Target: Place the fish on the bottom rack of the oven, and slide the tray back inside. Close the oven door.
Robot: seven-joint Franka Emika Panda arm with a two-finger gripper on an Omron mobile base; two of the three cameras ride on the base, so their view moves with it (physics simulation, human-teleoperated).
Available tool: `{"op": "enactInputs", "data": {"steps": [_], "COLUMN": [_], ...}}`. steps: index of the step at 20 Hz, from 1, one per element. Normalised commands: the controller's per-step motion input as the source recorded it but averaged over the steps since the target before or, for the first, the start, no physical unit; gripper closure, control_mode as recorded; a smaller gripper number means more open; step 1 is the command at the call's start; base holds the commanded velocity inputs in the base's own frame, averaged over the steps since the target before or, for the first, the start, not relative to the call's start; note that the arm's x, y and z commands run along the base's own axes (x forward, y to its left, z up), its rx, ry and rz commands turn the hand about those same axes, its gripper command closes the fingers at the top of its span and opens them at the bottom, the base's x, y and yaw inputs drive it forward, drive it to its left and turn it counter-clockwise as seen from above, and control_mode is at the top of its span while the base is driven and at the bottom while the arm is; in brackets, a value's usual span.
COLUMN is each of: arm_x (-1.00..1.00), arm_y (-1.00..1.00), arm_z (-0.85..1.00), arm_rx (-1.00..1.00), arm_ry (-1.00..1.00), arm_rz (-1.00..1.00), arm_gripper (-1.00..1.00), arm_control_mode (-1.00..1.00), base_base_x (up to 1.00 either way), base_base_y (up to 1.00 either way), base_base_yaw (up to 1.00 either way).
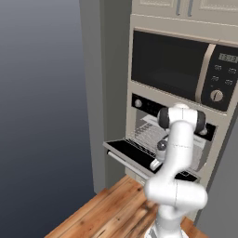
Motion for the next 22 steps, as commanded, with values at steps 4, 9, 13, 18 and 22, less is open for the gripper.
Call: {"op": "enactInputs", "data": {"steps": [4, 9, 13, 18, 22], "arm_x": [0.44, 0.48, 0.52, 0.6, 0.52], "arm_y": [-0.32, -0.33, -0.47, -0.46, -0.56], "arm_z": [-0.68, -0.53, -0.06, 0.13, 0.3], "arm_rx": [-0.02, -0.04, -0.1, -0.08, -0.06], "arm_ry": [-0.11, -0.16, -0.26, -0.03, 0.02], "arm_rz": [-0.04, -0.06, -0.12, -0.09, -0.04], "arm_gripper": [-1.0, -1.0, -1.0, -1.0, -1.0], "arm_control_mode": [-1.0, -1.0, -1.0, -1.0, -1.0], "base_base_x": [0.0, 0.0, 0.0, 0.0, 0.0], "base_base_y": [0.0, 0.0, 0.0, 0.0, 0.0], "base_base_yaw": [0.0, 0.0, 0.0, 0.0, 0.0]}}
